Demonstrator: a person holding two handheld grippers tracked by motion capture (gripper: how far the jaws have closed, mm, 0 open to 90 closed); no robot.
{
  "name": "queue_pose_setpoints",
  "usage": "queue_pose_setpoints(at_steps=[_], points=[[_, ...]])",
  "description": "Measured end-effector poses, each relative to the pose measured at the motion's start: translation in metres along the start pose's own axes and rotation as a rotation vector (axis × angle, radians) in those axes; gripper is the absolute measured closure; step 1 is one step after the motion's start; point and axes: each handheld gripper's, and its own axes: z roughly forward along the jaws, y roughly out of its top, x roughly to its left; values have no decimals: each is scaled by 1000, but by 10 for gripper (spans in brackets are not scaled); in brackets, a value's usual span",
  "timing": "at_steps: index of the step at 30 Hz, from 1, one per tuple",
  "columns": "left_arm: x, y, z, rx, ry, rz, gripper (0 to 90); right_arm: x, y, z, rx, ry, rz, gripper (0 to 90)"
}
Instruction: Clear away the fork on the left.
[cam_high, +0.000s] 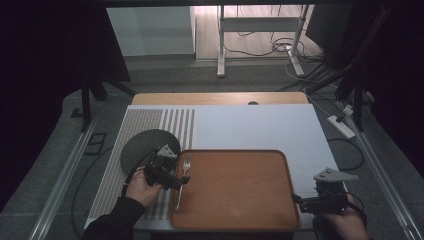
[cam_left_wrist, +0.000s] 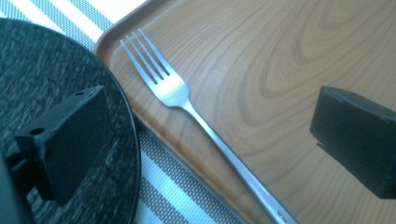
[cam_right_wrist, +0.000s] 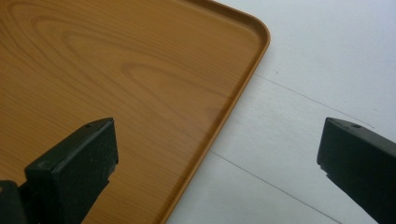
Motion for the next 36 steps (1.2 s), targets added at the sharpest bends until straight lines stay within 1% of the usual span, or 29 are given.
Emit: queue_pose_setpoints(at_steps=[1, 3, 7, 15, 19, 30, 36], points=[[1, -1, -1, -6, 0, -2, 0, 0, 0, 0, 0, -1, 0, 0], [3, -3, -4, -22, -13, 0, 0, 0, 0, 0, 0, 0, 0, 0], [5, -7, -7, -29, -16, 5, 0, 0, 0, 0, 1, 0, 0, 0], [8, -16, -16, -54, -23, -21, 0, 0, 0, 0, -2, 0, 0, 0], [12, -25, -23, -64, -26, -54, 0, 1, 0, 0, -2, 0, -2, 0], [18, -47, -41, -92, -12, -114, 0, 1, 0, 0, 1, -1, 1, 0], [20, -56, -47, -104, -14, -144, 0, 1, 1, 0, 3, 0, 1, 0]])
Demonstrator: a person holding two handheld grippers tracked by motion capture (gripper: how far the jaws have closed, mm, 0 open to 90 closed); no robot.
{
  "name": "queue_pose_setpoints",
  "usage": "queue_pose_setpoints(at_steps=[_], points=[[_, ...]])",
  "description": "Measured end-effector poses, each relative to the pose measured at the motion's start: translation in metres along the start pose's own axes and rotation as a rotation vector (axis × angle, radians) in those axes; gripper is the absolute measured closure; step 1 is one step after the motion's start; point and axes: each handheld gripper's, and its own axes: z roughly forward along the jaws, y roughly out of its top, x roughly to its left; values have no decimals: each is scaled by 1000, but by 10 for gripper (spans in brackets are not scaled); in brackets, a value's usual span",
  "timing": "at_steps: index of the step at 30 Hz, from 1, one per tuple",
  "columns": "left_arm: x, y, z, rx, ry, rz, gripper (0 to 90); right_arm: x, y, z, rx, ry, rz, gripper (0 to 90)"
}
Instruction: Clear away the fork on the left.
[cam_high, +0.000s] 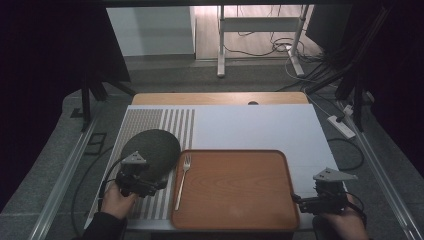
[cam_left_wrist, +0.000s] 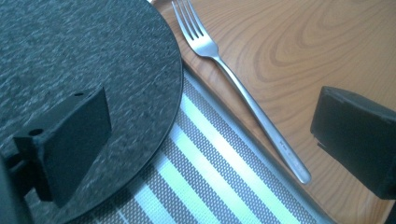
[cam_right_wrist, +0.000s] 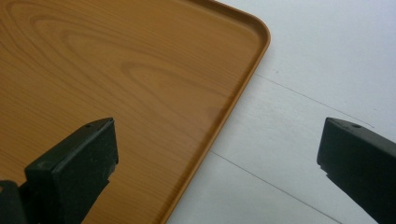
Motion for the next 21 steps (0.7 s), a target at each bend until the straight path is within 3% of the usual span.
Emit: queue_pose_setpoints(at_steps=[15, 21], points=[[5, -16, -14, -20, 12, -38, 0, 0, 0, 0, 0, 0, 3, 0], [5, -22, -22, -34, 38, -42, 0, 0, 0, 0, 1, -1, 2, 0]])
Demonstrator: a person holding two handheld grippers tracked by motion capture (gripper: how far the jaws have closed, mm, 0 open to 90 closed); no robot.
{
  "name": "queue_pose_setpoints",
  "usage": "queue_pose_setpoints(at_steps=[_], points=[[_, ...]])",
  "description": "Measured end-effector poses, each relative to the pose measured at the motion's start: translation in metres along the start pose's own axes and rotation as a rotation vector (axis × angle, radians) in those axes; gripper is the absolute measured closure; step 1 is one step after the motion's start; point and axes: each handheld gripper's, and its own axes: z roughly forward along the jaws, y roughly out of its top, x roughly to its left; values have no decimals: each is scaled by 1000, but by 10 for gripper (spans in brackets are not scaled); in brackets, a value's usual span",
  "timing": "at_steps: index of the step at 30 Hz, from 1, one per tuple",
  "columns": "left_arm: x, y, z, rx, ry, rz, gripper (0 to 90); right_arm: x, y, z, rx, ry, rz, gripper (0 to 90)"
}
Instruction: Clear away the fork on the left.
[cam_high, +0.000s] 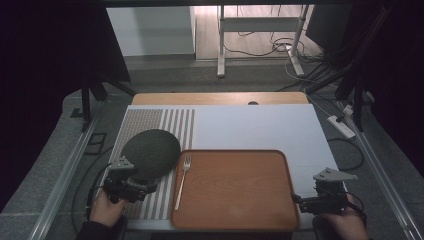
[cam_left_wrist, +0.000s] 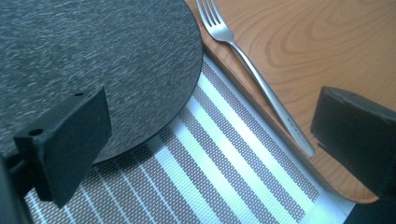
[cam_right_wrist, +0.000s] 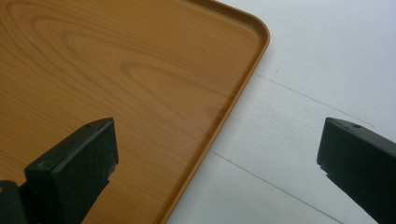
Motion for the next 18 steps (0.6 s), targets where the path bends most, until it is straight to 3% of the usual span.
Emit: queue_pose_setpoints(at_steps=[18], points=[[1, -11, -15, 1, 52, -24, 0, 0, 0, 0, 3, 0, 3, 0]])
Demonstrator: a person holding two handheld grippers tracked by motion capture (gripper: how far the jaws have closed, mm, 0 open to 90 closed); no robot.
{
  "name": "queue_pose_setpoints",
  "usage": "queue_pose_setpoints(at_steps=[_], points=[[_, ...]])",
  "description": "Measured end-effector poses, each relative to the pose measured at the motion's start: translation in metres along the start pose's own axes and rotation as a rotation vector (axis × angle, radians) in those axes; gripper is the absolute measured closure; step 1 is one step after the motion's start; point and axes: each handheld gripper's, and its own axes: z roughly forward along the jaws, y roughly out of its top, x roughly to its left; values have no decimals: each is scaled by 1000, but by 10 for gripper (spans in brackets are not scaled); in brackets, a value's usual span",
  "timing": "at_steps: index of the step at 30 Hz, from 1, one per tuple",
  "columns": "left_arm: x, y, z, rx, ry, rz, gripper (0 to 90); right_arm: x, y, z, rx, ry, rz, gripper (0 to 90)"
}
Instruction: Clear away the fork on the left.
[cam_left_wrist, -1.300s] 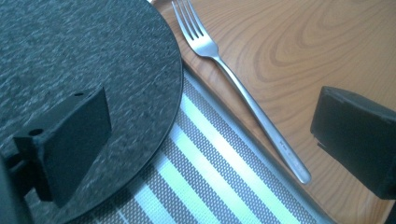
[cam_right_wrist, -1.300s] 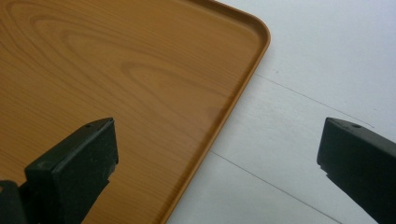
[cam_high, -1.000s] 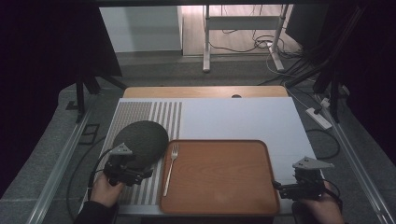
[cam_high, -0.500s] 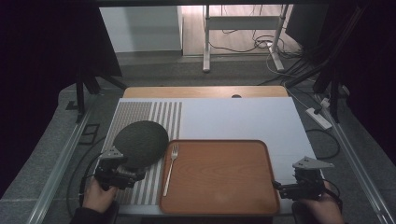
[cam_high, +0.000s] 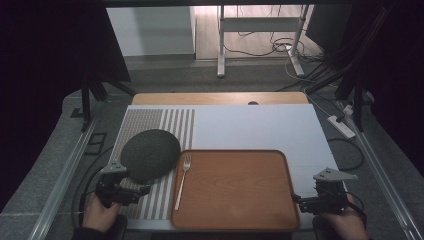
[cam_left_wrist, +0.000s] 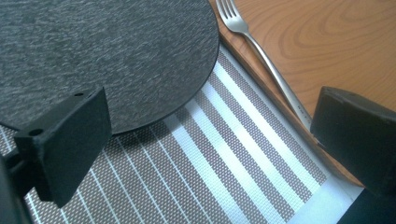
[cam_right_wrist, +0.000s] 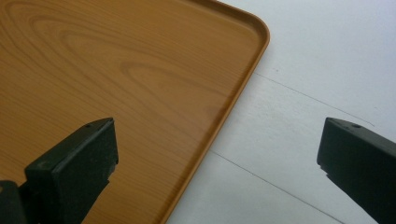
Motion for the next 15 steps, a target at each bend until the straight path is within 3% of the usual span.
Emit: queue_pose_setpoints(at_steps=[15], points=[[1, -6, -6, 9, -19, -13, 0, 1, 0, 1, 2, -1, -6, 0]])
